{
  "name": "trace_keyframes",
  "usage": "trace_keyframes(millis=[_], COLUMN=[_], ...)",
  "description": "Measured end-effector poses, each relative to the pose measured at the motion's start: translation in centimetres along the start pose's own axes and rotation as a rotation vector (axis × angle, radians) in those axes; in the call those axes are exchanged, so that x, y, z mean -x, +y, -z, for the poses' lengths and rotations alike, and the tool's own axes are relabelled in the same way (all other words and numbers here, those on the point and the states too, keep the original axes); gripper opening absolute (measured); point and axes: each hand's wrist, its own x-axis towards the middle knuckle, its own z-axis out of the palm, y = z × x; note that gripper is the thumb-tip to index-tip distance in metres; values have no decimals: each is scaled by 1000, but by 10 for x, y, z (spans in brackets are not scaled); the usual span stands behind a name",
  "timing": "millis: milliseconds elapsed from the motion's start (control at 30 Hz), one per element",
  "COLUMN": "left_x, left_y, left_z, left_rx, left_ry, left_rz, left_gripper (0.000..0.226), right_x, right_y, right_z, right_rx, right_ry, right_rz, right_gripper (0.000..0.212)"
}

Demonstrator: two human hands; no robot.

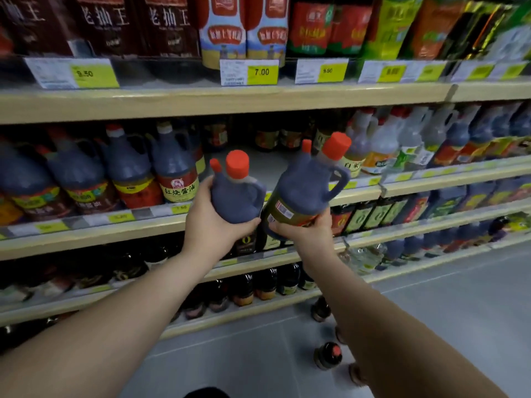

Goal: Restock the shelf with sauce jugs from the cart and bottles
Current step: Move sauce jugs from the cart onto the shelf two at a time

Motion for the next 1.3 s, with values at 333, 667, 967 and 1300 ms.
trace_keyframes(millis=[333, 667, 967, 1300], left_x=[-74, -121, -137, -144], left_y=[-25, -55, -70, -70], left_z=[-30, -62, -82, -78], left_rx=[-37, -56, -76, -68], left_ry=[188, 256, 303, 240], left_rz=[-32, -43, 27, 117], left_gripper=[101, 101, 102, 101], right_x=[-83, -156, -177, -172], right_y=[15, 38, 52, 55], right_z=[-29, -37, -39, -39], right_rx=[121, 217, 605, 759], right_ry=[41, 16, 117, 89], right_rz=[114, 277, 193, 226], right_gripper=[79, 85, 87, 80])
